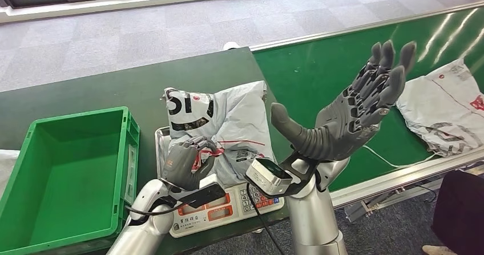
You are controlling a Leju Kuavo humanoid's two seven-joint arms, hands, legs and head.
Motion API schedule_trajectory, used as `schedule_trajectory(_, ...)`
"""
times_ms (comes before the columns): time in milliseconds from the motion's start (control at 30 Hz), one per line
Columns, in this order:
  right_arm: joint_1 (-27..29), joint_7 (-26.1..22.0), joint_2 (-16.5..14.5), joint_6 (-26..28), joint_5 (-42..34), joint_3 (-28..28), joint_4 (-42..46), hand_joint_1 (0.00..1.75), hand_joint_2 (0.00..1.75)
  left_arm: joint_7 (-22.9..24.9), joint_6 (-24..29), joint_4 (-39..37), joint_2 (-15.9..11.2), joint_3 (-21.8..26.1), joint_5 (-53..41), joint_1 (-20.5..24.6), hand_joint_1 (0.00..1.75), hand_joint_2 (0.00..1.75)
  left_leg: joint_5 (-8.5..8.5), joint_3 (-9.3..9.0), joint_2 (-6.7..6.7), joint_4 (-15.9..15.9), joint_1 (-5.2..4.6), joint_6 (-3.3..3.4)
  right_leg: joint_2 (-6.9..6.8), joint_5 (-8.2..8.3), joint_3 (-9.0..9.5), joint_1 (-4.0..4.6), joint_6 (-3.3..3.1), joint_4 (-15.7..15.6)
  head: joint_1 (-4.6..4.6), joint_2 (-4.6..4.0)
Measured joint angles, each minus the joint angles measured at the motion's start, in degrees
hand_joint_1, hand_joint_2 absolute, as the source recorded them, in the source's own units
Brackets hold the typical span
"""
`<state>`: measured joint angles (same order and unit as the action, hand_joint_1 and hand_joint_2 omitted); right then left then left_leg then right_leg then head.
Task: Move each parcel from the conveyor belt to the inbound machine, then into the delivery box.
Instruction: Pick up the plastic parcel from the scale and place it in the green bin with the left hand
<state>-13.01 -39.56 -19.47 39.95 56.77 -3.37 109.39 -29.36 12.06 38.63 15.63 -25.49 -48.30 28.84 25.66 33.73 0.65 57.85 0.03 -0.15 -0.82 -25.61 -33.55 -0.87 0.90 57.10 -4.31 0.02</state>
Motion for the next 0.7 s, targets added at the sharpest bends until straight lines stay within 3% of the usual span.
schedule_trajectory(700, 0.3, 0.3, 0.0, 0.0, 0.9, -0.3, 0.0, 0.00, 1.75, 0.4, -0.1, 0.1, 0.0, 0.0, -0.3, 0.0, 1.75, 1.75, 0.00, 0.00, 0.00, 0.0, 0.00, 0.00, 0.00, 0.00, 0.00, 0.00, 0.00, 0.0, 0.00, 0.00)
